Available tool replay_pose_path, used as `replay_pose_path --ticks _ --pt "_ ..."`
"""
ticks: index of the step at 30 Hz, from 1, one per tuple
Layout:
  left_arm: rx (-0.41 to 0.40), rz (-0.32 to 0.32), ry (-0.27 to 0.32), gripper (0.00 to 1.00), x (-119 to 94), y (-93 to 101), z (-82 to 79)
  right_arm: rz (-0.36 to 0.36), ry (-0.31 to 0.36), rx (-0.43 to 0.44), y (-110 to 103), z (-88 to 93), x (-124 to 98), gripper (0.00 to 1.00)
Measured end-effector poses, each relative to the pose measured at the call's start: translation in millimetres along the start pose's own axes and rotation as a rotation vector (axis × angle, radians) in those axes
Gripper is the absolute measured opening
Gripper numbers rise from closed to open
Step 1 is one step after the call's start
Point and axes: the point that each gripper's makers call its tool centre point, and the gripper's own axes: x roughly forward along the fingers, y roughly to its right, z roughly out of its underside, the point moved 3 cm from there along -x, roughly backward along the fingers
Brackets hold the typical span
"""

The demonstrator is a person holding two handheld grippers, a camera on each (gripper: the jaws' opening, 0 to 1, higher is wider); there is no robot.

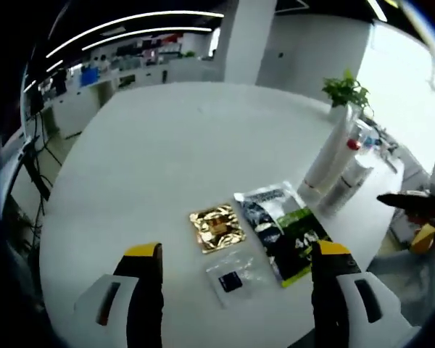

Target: Arrange the skincare products in the storage area until every visible bottle or jar stands upright without overlapping.

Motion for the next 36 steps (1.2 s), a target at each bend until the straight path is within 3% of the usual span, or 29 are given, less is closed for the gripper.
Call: replay_pose_path --ticks 12,18,29,32,36 --pt "0.048 0.083 0.050 0.94 -40 -2.4 14.0 0.009 0.027 -0.010 -3 -7.2 -7 1.00" --pt "0.050 0.074 0.078 0.97 -57 -12.5 18.5 0.015 0.049 0.003 -7 -10.5 -14 1.00" --pt "0.051 0.154 0.112 0.97 -75 -8.8 28.0 0.017 0.020 -0.007 -8 -4.0 -9 1.00" --pt "0.045 0.157 0.101 0.96 -76 -8.5 33.0 0.017 0.014 -0.011 -8 -3.2 -8 1.00" --pt "0.084 0.152 0.115 0.96 -77 -4.0 28.3 0.017 0.009 -0.014 -8 -2.5 -8 1.00"
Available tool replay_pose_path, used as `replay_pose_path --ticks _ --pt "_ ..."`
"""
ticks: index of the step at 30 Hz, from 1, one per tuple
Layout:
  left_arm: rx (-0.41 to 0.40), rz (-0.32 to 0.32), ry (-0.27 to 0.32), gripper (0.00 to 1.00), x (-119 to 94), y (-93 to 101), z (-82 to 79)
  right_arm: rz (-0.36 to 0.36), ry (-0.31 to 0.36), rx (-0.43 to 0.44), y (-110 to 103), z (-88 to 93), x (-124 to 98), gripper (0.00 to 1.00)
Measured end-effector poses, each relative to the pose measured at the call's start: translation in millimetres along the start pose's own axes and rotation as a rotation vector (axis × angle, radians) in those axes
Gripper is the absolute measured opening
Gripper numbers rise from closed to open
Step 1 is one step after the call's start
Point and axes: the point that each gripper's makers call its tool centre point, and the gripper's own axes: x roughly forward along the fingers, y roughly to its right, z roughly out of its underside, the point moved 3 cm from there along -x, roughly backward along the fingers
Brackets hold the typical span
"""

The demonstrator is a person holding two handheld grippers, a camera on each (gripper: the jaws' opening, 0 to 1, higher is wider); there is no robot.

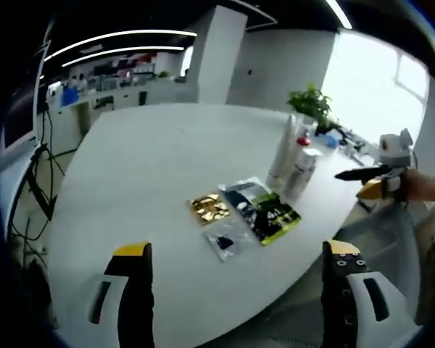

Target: Arrange the skincare products in the storage area until every visible bottle or jar stands upright without overlapping.

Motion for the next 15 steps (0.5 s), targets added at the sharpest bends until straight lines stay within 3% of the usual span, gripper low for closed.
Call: replay_pose_path --ticks 15 --pt "0.018 0.000 -0.029 0.96 0.1 -0.4 5.7 0.000 -0.021 -0.031 -2.1 3.3 1.2 1.00"
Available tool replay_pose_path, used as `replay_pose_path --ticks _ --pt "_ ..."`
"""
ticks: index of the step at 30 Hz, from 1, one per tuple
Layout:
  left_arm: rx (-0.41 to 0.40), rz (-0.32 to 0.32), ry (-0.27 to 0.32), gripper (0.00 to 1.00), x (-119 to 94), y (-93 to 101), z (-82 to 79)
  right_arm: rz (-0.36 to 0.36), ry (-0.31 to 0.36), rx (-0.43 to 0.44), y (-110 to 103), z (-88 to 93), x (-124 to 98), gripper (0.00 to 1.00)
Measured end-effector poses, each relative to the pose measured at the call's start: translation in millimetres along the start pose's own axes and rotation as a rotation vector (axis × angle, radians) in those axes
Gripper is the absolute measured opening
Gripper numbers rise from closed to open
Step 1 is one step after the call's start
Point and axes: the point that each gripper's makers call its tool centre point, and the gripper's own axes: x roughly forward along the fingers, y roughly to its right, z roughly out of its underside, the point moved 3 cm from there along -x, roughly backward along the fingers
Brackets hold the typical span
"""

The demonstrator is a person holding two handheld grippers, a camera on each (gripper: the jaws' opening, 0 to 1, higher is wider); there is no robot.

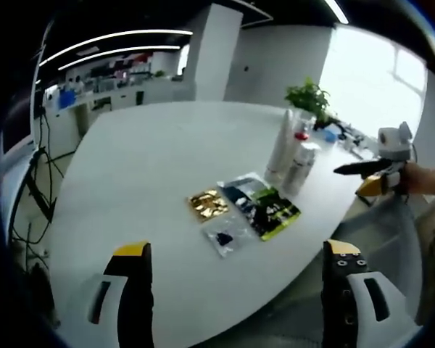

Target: Arrange the skincare products in the storage area until every visible bottle or jar stands upright without overlapping.

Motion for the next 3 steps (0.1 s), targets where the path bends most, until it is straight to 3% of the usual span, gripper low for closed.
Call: replay_pose_path --ticks 3 --pt "0.007 0.004 -0.005 0.97 0.4 0.9 0.8 0.003 -0.006 -0.012 -0.7 0.6 0.3 1.00"
